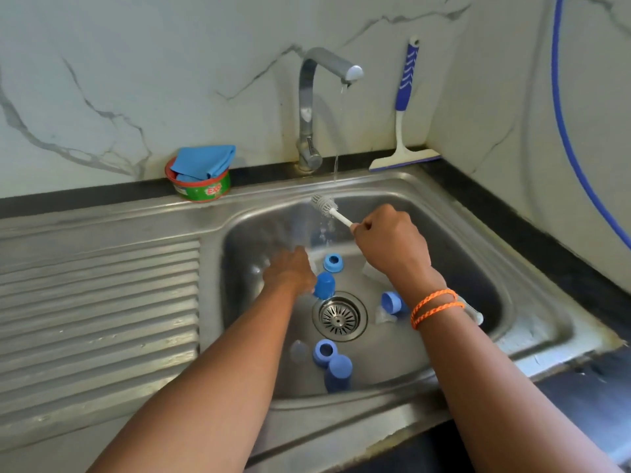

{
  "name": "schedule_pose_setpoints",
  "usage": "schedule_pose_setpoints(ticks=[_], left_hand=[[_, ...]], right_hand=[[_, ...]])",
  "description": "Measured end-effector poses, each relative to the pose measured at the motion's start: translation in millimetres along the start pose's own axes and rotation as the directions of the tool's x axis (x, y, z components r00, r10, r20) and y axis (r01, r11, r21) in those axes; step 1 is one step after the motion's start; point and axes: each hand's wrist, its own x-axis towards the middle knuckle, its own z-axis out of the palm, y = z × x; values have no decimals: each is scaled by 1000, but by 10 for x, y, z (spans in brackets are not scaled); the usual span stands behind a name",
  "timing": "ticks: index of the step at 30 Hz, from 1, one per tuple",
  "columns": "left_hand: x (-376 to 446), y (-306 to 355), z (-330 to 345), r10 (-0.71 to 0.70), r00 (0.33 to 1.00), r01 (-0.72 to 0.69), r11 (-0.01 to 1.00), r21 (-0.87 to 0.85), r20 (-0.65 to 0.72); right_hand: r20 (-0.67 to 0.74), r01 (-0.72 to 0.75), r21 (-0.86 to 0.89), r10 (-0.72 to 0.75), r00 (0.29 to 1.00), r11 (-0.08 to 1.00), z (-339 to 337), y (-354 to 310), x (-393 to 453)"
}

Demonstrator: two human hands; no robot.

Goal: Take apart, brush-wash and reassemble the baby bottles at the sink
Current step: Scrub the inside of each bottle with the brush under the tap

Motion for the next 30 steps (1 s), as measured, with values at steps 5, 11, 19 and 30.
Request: schedule_pose_setpoints(ticks=[5, 11, 19, 30], left_hand=[[-7, 3, -6, 8, 996, -3, 998, 57, -89], [-98, 31, -138, -23, 991, 30, 998, 55, -128], [-221, 27, -219, -49, 999, 50, 994, 98, -13], [-465, 351, -783, -92, 995, -17, 258, -966, -43]], right_hand=[[-15, 38, -89, -40, 999, 995, -27, 4, -5], [-13, 39, -94, -41, 999, 995, -84, 19, -49], [-9, 29, -78, -30, 1000, 997, -103, 10, -84], [-66, 13, -59, -16, 998, 998, -200, 91, -51]])
